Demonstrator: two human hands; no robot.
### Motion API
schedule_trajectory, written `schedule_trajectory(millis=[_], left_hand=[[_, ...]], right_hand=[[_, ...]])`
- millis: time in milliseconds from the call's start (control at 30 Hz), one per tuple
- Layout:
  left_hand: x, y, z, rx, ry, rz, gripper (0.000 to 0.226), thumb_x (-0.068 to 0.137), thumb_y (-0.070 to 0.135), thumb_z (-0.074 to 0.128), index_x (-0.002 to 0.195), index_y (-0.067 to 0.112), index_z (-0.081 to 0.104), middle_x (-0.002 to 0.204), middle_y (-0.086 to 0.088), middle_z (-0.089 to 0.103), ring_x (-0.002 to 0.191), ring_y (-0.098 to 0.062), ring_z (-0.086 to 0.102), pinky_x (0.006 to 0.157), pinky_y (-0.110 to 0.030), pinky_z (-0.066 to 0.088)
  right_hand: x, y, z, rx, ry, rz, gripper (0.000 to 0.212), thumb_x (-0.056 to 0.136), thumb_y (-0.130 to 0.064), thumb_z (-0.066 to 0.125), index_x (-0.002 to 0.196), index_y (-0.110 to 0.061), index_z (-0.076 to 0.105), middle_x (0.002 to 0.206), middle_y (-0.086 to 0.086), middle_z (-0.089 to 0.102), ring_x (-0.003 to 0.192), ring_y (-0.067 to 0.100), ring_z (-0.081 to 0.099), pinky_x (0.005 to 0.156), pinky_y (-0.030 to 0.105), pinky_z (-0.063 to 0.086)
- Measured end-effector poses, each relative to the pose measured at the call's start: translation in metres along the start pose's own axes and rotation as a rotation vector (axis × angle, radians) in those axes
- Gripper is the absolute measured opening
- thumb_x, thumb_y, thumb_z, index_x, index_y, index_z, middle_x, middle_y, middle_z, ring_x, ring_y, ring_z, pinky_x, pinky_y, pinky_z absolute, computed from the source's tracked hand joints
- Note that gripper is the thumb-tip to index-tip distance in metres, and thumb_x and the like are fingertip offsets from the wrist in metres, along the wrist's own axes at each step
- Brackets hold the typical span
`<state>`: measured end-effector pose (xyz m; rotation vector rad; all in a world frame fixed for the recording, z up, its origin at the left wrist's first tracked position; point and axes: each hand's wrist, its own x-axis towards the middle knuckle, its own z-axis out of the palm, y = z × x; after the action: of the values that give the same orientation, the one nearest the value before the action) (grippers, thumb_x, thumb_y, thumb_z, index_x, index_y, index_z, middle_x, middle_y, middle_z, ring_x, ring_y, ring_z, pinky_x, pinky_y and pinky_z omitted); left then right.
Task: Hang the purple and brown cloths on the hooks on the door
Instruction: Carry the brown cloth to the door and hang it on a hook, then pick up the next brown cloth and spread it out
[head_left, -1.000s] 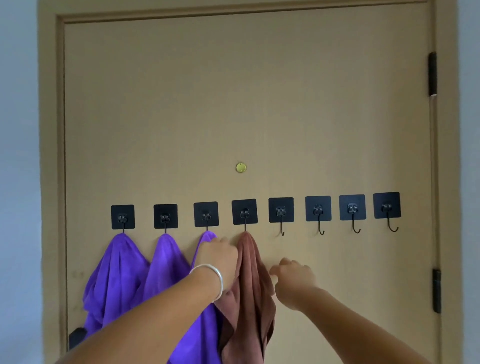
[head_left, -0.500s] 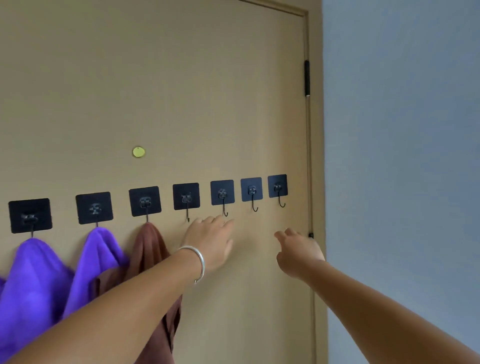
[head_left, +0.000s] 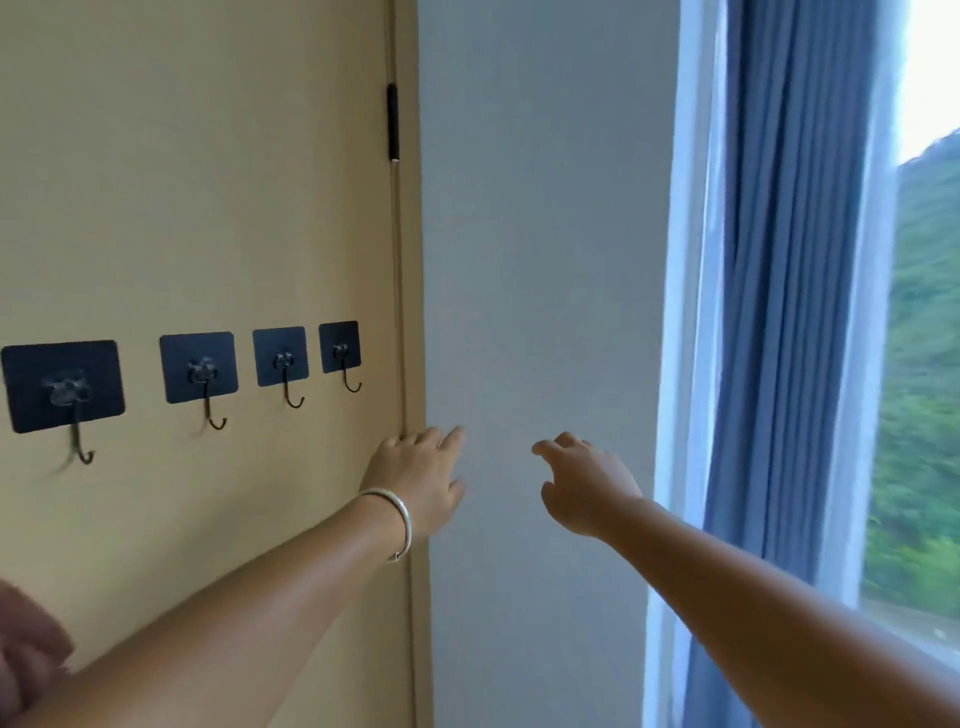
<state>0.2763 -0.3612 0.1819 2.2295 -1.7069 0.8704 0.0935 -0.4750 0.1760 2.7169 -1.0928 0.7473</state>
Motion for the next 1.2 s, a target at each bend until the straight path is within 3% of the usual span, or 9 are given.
schedule_trajectory(millis=[367,600,800,933,1100,1200], left_hand=[[0.007,0.173,0.001,-0.298,0.059,0.438,0.061,0.095,0.049,0.035,0.149,0.025,0.023,0.135,0.000,0.047,0.115,-0.021,0.052,0.091,-0.035,0.039],[-0.028,0.299,-0.042,-0.465,0.043,0.692,0.059,0.096,0.051,0.037,0.149,0.025,0.024,0.137,-0.002,0.048,0.116,-0.023,0.054,0.093,-0.040,0.043],[-0.093,0.404,-0.072,-0.513,-0.025,0.878,0.060,0.096,0.053,0.038,0.149,0.027,0.025,0.148,-0.003,0.040,0.121,-0.027,0.054,0.091,-0.041,0.046],[-0.146,0.462,-0.089,-0.560,-0.058,0.945,0.060,0.095,0.054,0.038,0.148,0.029,0.026,0.144,-0.004,0.044,0.118,-0.028,0.055,0.088,-0.040,0.045],[-0.214,0.527,-0.103,-0.599,-0.130,1.027,0.059,0.093,0.055,0.038,0.146,0.031,0.025,0.144,-0.002,0.042,0.125,-0.029,0.048,0.100,-0.050,0.037],[-0.263,0.564,-0.113,-0.562,-0.175,1.081,0.060,0.092,0.055,0.039,0.145,0.030,0.027,0.143,-0.006,0.042,0.129,-0.029,0.043,0.104,-0.054,0.029]], right_hand=[[-0.162,0.093,-0.081,-0.314,-0.020,0.464,0.041,0.086,-0.022,0.051,0.127,-0.021,0.051,0.122,0.006,0.052,0.112,0.031,0.055,0.088,0.036,0.043],[-0.283,0.137,-0.137,-0.424,-0.028,0.777,0.053,0.086,-0.029,0.053,0.138,-0.029,0.044,0.135,0.004,0.049,0.119,0.027,0.053,0.094,0.038,0.045],[-0.405,0.154,-0.166,-0.438,-0.079,1.034,0.055,0.088,-0.031,0.052,0.141,-0.028,0.041,0.142,0.002,0.043,0.127,0.025,0.046,0.098,0.039,0.040],[-0.490,0.152,-0.176,-0.413,-0.080,1.154,0.053,0.088,-0.031,0.053,0.139,-0.027,0.042,0.138,0.004,0.045,0.125,0.026,0.046,0.097,0.040,0.041],[-0.595,0.146,-0.173,-0.351,-0.056,1.313,0.056,0.088,-0.031,0.048,0.143,-0.028,0.038,0.140,0.004,0.041,0.126,0.025,0.043,0.095,0.040,0.039],[-0.658,0.140,-0.172,-0.310,-0.043,1.423,0.047,0.088,-0.031,0.049,0.135,-0.029,0.045,0.134,0.005,0.045,0.118,0.026,0.047,0.090,0.039,0.041]])
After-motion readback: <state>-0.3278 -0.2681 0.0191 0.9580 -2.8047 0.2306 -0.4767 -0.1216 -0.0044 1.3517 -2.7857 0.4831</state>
